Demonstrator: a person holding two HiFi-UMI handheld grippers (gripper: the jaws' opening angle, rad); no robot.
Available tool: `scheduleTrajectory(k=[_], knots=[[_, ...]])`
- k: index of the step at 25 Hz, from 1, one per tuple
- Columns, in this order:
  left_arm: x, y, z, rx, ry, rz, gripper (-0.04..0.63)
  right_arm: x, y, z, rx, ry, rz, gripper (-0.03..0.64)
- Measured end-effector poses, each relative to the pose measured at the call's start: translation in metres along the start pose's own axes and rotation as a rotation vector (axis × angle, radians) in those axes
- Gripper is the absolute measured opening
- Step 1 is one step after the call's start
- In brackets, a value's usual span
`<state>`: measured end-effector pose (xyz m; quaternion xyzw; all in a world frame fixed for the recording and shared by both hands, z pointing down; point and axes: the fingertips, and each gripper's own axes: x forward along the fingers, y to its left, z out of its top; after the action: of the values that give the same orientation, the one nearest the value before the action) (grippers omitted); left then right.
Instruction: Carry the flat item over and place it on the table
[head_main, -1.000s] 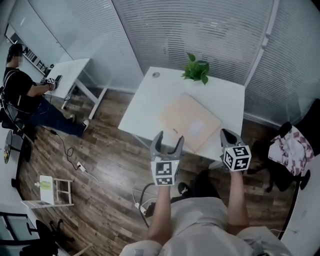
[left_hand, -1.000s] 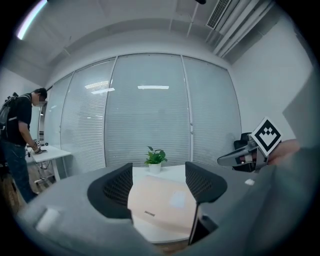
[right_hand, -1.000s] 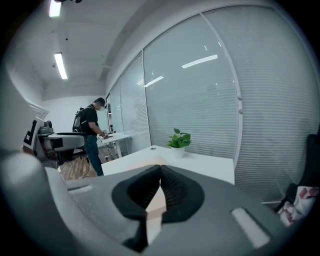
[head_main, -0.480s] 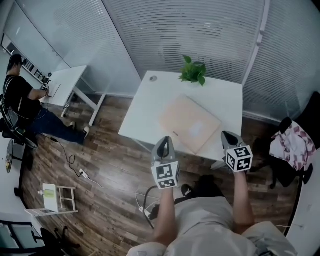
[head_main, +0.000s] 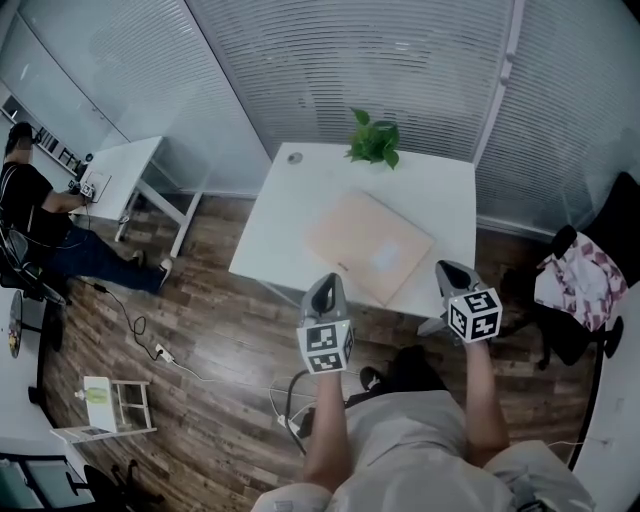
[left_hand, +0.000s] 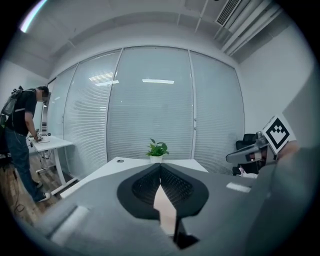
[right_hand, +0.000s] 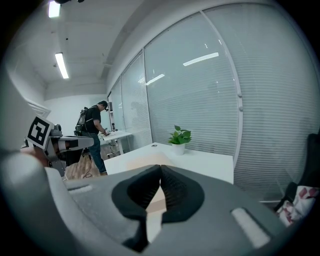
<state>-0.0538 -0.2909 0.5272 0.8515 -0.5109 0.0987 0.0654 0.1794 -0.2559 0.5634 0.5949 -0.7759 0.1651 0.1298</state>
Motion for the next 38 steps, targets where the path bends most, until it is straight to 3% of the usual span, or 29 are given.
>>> scheduleTrajectory(k=[7, 25, 38], knots=[[0.000, -0.006, -0.010, 0.042, 0.056, -0.046, 0.009, -0.001, 0.005, -0.004, 0.018, 0.005, 0.010, 0.002], [-0.010, -0.003, -0.025, -0.011, 0.110, -0.084, 0.009, -0.008, 0.024, -0.020, -0.006, 0.063, 0.003, 0.002], [-0.015, -0.002, -0.028, -0.001, 0.127, -0.090, 0.009, -0.007, 0.033, -0.017, -0.039, 0.084, 0.031, 0.002]])
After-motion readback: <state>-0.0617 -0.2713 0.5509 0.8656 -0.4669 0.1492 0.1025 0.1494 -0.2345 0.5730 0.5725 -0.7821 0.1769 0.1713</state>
